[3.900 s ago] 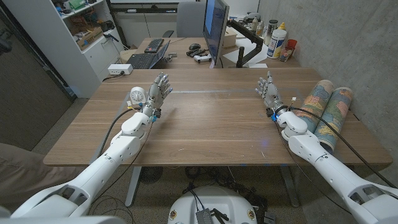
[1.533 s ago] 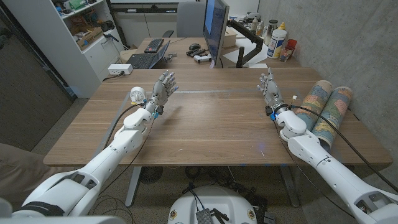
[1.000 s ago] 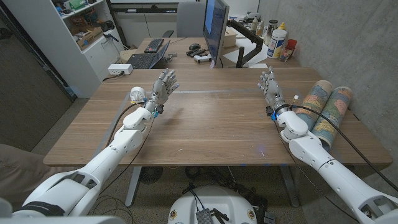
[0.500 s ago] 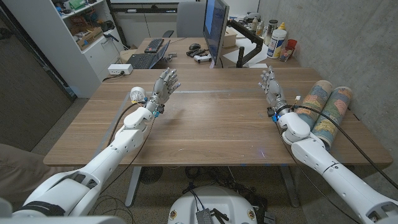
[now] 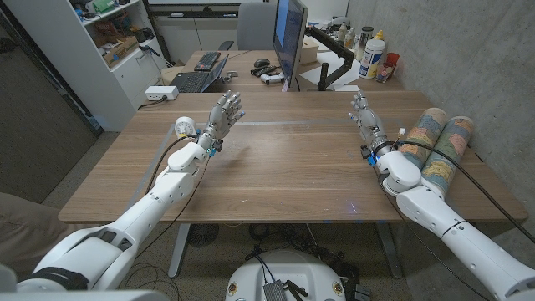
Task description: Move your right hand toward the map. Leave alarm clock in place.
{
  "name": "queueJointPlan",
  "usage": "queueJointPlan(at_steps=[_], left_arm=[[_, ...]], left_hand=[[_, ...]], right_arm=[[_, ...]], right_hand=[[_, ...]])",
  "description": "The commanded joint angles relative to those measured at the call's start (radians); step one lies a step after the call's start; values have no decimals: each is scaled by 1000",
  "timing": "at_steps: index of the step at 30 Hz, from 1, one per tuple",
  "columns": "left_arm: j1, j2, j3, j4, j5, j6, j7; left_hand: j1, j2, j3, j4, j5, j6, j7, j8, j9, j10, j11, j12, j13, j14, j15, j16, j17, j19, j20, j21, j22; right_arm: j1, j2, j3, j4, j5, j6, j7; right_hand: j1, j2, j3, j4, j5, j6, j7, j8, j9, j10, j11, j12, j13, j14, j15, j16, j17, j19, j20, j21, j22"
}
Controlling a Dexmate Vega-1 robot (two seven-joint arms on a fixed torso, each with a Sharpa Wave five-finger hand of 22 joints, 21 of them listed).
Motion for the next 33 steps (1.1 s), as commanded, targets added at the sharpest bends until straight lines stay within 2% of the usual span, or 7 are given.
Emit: queueJointPlan(at_steps=[1, 8, 13, 33], left_arm=[[-6, 7, 6, -7, -4, 27, -15], [-7, 8, 10, -13, 1, 31, -13], [-5, 9, 13, -20, 5, 31, -12], [16, 17, 25, -78, 8, 52, -2]], left_hand=[[12, -3, 2, -9, 7, 8, -1, 6, 3, 7, -5, 5, 3, -2, 3, 3, 5, -4, 1, 0, 3], [12, -3, 1, -10, 8, 9, 0, 6, 3, 7, -5, 5, 3, -2, 5, 3, 5, -3, 2, 0, 3], [12, -3, 0, -10, 9, 9, 0, 6, 3, 7, -5, 4, 3, -2, 4, 3, 5, -3, 1, 1, 3], [12, -4, -2, -11, 11, 9, -1, 4, 3, 6, -5, 3, 3, -2, 4, 4, 5, -3, 2, 1, 3]], right_arm=[[-50, -86, 17, -129, -41, -132, -53], [-93, -142, 34, -220, -87, -224, -111], [-121, -161, 50, -258, -105, -249, -138], [-194, -219, 83, -379, -187, -359, -194]], right_hand=[[32, -1, 5, -18, 7, -17, 4, 5, 5, -13, 3, -3, 6, -14, 5, -5, 2, 4, -5, -7, 1], [65, 0, 18, -39, 10, -25, 2, 6, 5, -27, 3, -7, 6, -26, 2, -7, 2, 0, -10, -20, 1], [85, 2, 26, -52, 12, -30, 2, 7, 5, -37, 0, -9, 6, -38, 0, -9, 2, -4, -15, -29, 1], [109, 7, 36, -67, 13, -27, -1, 10, 5, -41, -1, -8, 5, -51, -5, -8, 2, -12, -26, -47, 2]])
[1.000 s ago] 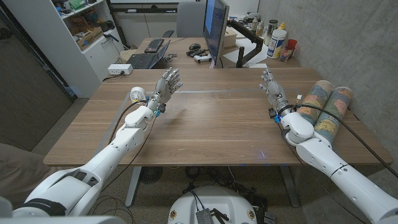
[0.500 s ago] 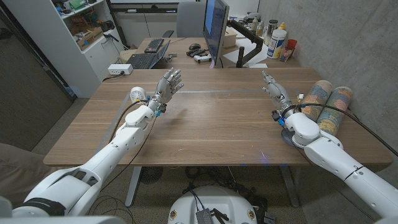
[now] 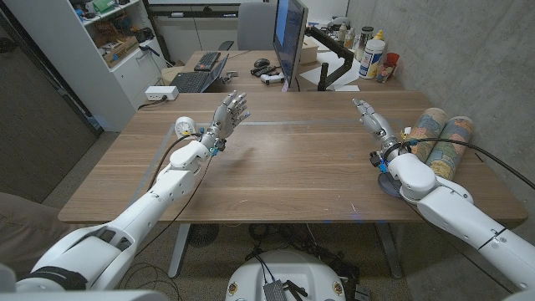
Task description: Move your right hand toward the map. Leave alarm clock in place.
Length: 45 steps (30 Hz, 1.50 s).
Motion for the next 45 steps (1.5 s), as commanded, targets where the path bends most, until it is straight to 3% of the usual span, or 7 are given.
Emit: queueJointPlan(at_steps=[1, 7, 14, 25, 27, 32, 45], left_arm=[[14, 4, 8, -32, 2, 11, 7], [13, 2, 11, -35, 6, 6, 5], [16, 6, 13, -44, 8, 8, 6], [15, 3, 20, -41, 6, 2, -15], [17, 5, 20, -46, 5, 4, -17], [18, 7, 21, -48, 5, 3, -22], [15, 5, 29, -50, 12, 1, -28]], left_hand=[[8, 0, 3, -7, 7, 5, -4, 4, 3, 6, -4, 3, 3, -3, 4, 4, 5, -3, 2, 1, 3], [8, 0, 2, -7, 8, 5, -4, 4, 3, 7, -5, 3, 3, -4, 3, 3, 5, -3, 2, 1, 3], [9, 0, 1, -8, 9, 13, -9, 6, 3, 7, -6, 3, 3, -4, 2, 3, 5, -3, 0, 2, 3], [10, -1, 0, -9, 11, 15, -11, 6, 3, 7, -6, 2, 3, -6, 2, 3, 5, -3, 0, 2, 3], [10, -2, 0, -10, 11, 15, -11, 6, 3, 7, -6, 2, 3, -6, 3, 3, 5, -3, 0, 1, 2], [10, -3, -2, -10, 12, 15, -9, 5, 3, 8, -8, 3, 3, -6, 3, 3, 5, -3, 1, 2, 2], [9, -5, -4, -11, 14, 16, -9, 4, 2, 7, -6, 2, 3, -6, 2, 4, 5, -4, 0, 1, 2]], right_arm=[[-43, -36, 21, -71, -47, -72, -33], [-59, -41, 28, -89, -70, -89, -48], [-79, -44, 40, -108, -93, -105, -64], [-115, -67, 69, -153, -102, -158, -62], [-127, -64, 77, -149, -105, -141, -64], [-138, -86, 79, -201, -142, -240, -92], [-174, -104, 103, -250, -162, -323, -102]], right_hand=[[11, -2, -2, -6, 6, -5, 1, 3, 5, -6, 3, 0, 5, -41, -5, 0, 2, -8, -7, -3, 2], [12, 0, -1, -7, 6, -3, 0, 4, 5, -6, 4, 1, 5, -48, -6, -1, 2, -16, -12, -11, 2], [11, 3, 0, -8, 4, 10, -4, 6, 5, -18, -5, -1, 5, -86, -16, -6, 3, -42, -47, -33, 3], [9, 5, 0, -7, 3, 15, -6, 6, 5, -15, -31, 3, 5, -91, -33, -2, 3, -41, -55, -42, 4], [9, 5, 1, -7, 2, 19, -9, 7, 4, -13, -35, 4, 5, -90, -42, 0, 3, -38, -64, -44, 4], [2, -1, -4, -6, 1, 35, -14, 9, 3, 9, -58, 15, 5, -78, -68, 7, 2, -16, -100, -49, 4], [-11, -6, -11, -1, -1, 38, -16, 7, 3, 9, -63, 15, 5, -77, -72, 8, 3, -14, -98, -55, 4]])
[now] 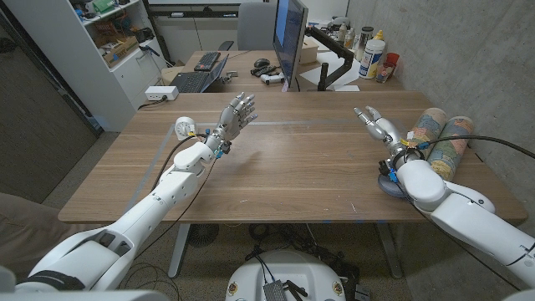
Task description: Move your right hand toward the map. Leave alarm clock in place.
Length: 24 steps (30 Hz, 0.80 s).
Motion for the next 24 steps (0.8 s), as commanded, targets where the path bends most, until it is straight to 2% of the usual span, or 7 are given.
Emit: queueJointPlan(at_steps=[1, 11, 15, 24], left_arm=[[-2, -2, 6, -3, 5, -4, -7], [-2, 1, 7, -6, 7, -1, -5], [-3, 1, 8, -5, 7, -1, -8], [-4, 1, 10, -4, 8, -2, -12]], left_hand=[[6, -3, 0, -8, 7, 6, 2, 4, 2, 2, -1, 2, 3, -6, 2, 4, 5, -4, 0, 1, 2], [6, -4, -1, -8, 9, 5, 2, 3, 2, 2, -1, 2, 3, -5, 1, 4, 5, -4, 0, 1, 2], [7, -4, -2, -8, 10, 5, 2, 3, 2, 3, 0, 2, 3, -6, 3, 4, 5, -4, 0, 2, 2], [7, -4, -3, -9, 12, 5, 2, 2, 2, 3, 0, 1, 3, -6, 2, 4, 5, -3, -1, 2, 2]], right_arm=[[-35, -18, 23, -48, -26, -76, -15], [-42, -22, 23, -66, -39, -116, -14], [-44, -26, 20, -78, -49, -144, -18], [-73, -34, 37, -105, -66, -175, -32]], right_hand=[[-7, -2, -11, -1, 0, 6, -3, 6, 3, -2, -5, 7, 5, -79, -9, 3, 3, 0, -4, -7, 5], [-11, -2, -13, 1, 0, 6, -4, 5, 3, -5, -5, 6, 5, -82, -8, 2, 3, -5, -1, -13, 5], [-16, -2, -15, 3, 0, 7, -3, 4, 3, -9, -8, 5, 5, -80, -8, 2, 2, 18, 2, -9, 5], [-19, -2, -15, 4, 1, 9, -4, 3, 3, -14, -10, 3, 5, -80, -6, 2, 2, 11, 3, -16, 5]])
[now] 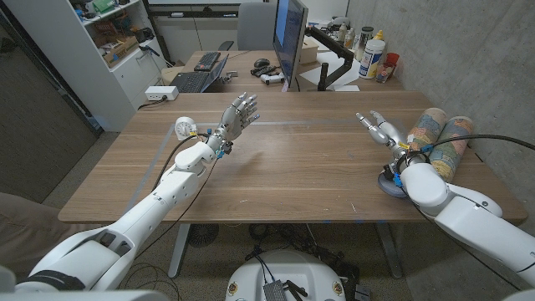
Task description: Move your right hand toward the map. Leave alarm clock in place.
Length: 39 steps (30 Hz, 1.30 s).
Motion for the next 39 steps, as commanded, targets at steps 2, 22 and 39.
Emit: queueJointPlan(at_steps=[2, 22, 39], left_arm=[[-1, 1, 3, 0, 2, 0, -4], [15, 9, 4, -17, 4, 4, 4], [42, 19, 3, -58, 6, 2, 19]], left_hand=[[6, -4, 1, -5, 4, 5, 2, 2, 2, 2, 0, 1, 3, -7, 2, 4, 5, -3, -1, 2, 2], [7, -4, -2, -7, 9, 6, 1, 2, 2, 1, -1, 0, 3, -7, 3, 4, 5, -4, 1, 2, 2], [7, -4, -3, -7, 11, 8, 3, 2, 2, 1, 0, 0, 3, -8, 4, 4, 5, -4, 0, 2, 2]], right_arm=[[-41, -16, 22, -37, -28, -40, -13], [-140, -41, 80, -91, -69, -70, 0], [-173, -54, 79, -152, -124, -194, 1]], right_hand=[[-7, -1, -11, 0, 1, 5, 0, 4, 3, -6, -3, 3, 5, -80, -6, 2, 2, -5, 1, -3, 5], [-33, -7, -23, 11, 4, 35, -17, 9, 3, 23, -24, 14, 5, -48, -22, 11, 3, 30, -2, -8, 5], [-56, -18, -37, 20, 6, 42, -17, 6, 3, 25, -9, 14, 5, -38, -18, 10, 3, 43, -5, -16, 5]])
